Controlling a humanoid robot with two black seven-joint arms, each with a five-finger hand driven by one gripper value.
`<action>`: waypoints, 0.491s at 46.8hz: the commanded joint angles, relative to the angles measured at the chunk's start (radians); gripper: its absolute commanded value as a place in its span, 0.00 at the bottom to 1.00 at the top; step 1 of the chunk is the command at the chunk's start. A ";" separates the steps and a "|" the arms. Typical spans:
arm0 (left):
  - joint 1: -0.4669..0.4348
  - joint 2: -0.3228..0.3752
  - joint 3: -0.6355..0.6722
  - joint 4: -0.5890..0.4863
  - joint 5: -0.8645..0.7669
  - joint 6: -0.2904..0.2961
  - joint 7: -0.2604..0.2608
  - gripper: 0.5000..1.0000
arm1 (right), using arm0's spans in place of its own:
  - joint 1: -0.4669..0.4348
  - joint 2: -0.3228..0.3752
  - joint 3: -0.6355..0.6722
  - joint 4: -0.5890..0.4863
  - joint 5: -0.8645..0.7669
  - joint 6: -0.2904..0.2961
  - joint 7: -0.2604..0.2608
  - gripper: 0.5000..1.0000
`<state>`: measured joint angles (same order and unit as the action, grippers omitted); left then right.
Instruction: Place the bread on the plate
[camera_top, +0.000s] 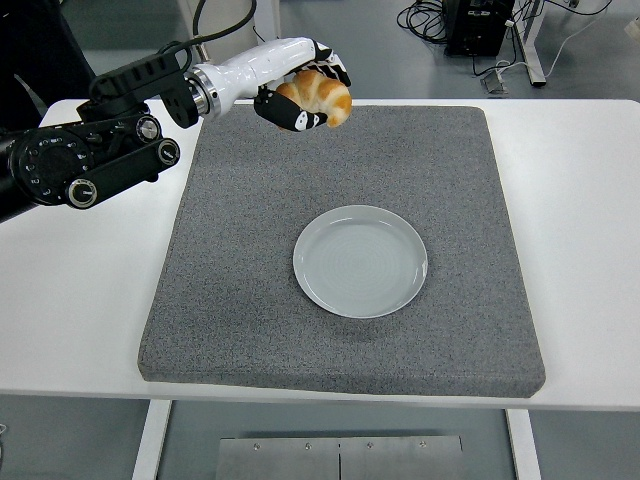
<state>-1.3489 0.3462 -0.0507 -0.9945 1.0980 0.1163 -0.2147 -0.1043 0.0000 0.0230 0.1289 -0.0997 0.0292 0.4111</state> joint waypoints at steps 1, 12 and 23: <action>0.001 -0.006 0.002 -0.035 0.006 0.000 0.000 0.05 | 0.000 0.000 0.000 0.000 0.000 -0.002 0.000 1.00; 0.025 -0.041 0.012 -0.070 0.031 0.000 -0.002 0.05 | 0.000 0.000 0.000 0.000 0.000 0.000 0.000 1.00; 0.043 -0.046 0.012 -0.070 0.039 0.000 -0.002 0.06 | 0.000 0.000 0.000 0.000 0.000 -0.002 0.000 1.00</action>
<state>-1.3058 0.2978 -0.0382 -1.0658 1.1366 0.1168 -0.2162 -0.1044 0.0000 0.0230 0.1289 -0.0997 0.0284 0.4111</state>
